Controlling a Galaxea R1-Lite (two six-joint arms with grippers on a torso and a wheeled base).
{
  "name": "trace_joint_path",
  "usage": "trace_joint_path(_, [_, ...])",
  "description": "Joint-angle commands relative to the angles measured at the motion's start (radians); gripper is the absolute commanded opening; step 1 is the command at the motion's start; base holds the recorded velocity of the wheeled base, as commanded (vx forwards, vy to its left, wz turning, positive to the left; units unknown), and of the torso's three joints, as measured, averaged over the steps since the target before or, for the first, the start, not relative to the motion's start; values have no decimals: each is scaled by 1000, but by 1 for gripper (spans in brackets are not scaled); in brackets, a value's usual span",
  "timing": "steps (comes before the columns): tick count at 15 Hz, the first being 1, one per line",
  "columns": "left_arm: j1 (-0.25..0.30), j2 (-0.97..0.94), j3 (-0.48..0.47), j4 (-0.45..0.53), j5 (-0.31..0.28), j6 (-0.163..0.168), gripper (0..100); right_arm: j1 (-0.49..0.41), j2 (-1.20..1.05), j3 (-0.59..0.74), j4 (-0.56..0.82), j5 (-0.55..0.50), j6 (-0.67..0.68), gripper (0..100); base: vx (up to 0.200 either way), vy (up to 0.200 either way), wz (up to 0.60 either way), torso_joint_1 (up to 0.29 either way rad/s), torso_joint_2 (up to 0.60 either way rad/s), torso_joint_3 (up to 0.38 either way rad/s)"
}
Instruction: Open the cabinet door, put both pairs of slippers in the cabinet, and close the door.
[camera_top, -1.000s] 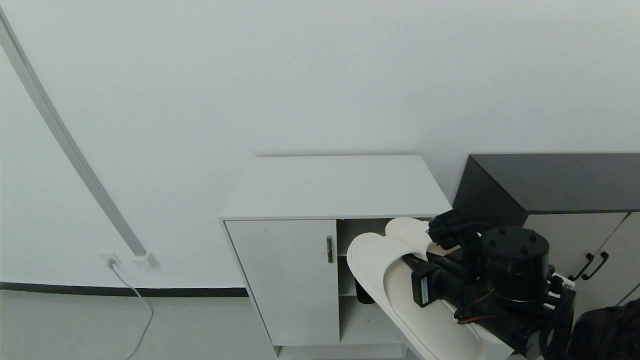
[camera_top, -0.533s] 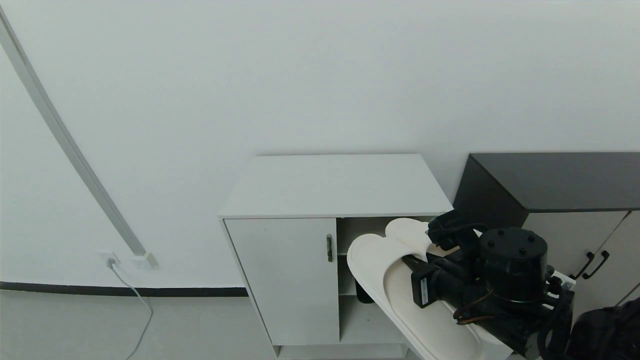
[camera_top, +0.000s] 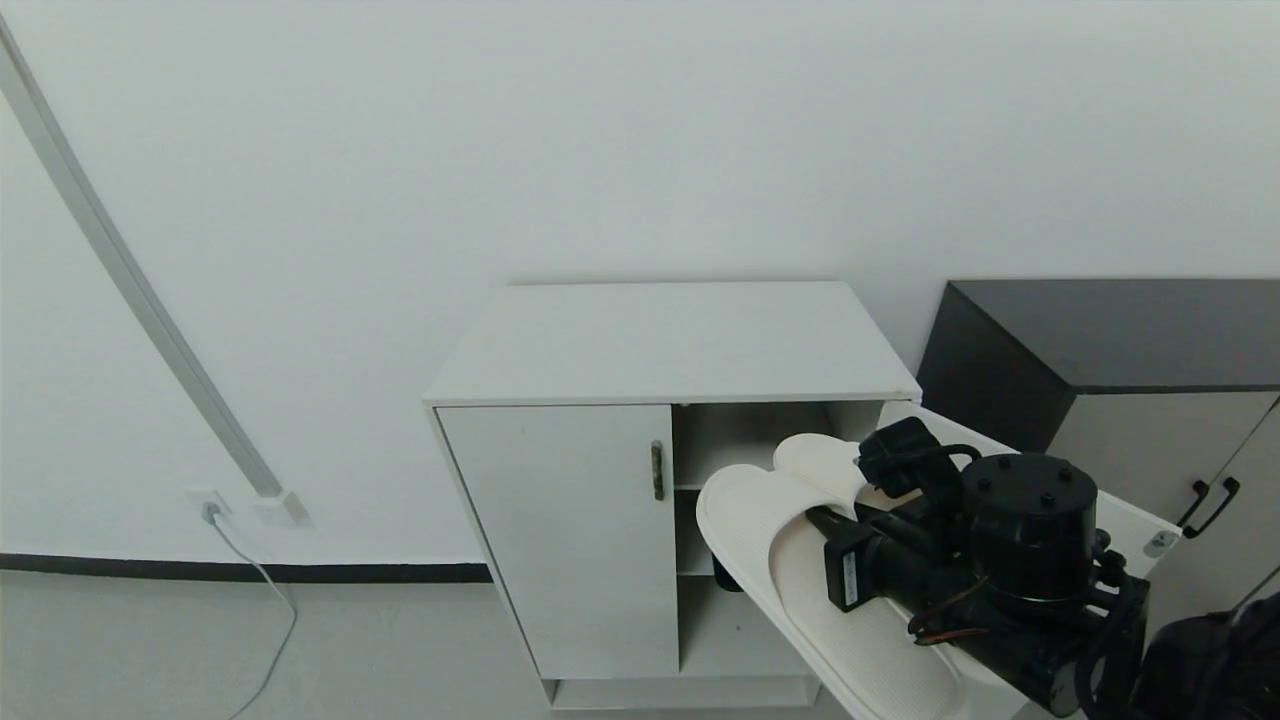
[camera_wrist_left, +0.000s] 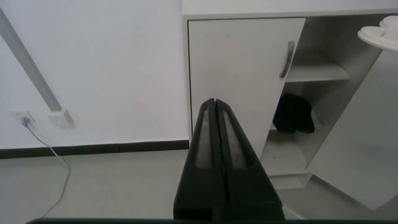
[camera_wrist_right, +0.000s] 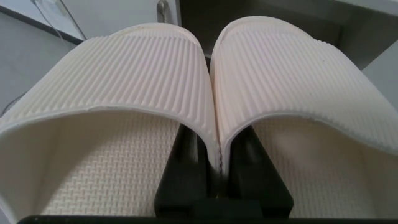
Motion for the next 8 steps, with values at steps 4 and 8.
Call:
trace_joint_path(4, [-1,1,0,0,0,0,0,-12,19,3,-5,1,2,0,0,0,0,-233,550,311])
trace_joint_path(8, [1,1,0,0,0,0,0,-11,27,3,-6,0,0,0,0,0,0,-220,543,321])
